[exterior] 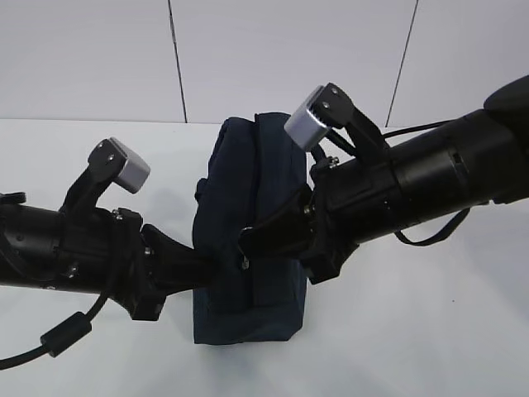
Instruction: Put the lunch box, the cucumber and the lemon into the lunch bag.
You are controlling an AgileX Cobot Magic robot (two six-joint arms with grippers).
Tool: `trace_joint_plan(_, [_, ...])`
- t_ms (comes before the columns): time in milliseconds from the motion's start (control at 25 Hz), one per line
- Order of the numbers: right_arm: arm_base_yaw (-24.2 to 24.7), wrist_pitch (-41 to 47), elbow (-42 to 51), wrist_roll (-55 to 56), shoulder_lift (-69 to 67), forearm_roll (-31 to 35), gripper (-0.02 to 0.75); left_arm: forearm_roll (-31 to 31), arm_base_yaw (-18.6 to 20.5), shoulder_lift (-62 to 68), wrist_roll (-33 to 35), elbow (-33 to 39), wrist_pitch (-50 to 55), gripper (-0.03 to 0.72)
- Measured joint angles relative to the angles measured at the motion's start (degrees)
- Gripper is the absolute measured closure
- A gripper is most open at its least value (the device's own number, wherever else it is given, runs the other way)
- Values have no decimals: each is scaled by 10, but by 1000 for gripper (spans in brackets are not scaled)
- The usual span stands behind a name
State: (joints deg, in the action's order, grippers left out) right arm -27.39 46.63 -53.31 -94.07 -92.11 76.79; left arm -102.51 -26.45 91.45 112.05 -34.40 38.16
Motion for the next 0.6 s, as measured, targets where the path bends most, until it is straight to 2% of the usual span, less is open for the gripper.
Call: trace_joint_plan(600, [0, -9, -17, 6, 0, -5, 717, -1, 0, 0, 0, 0, 1, 675])
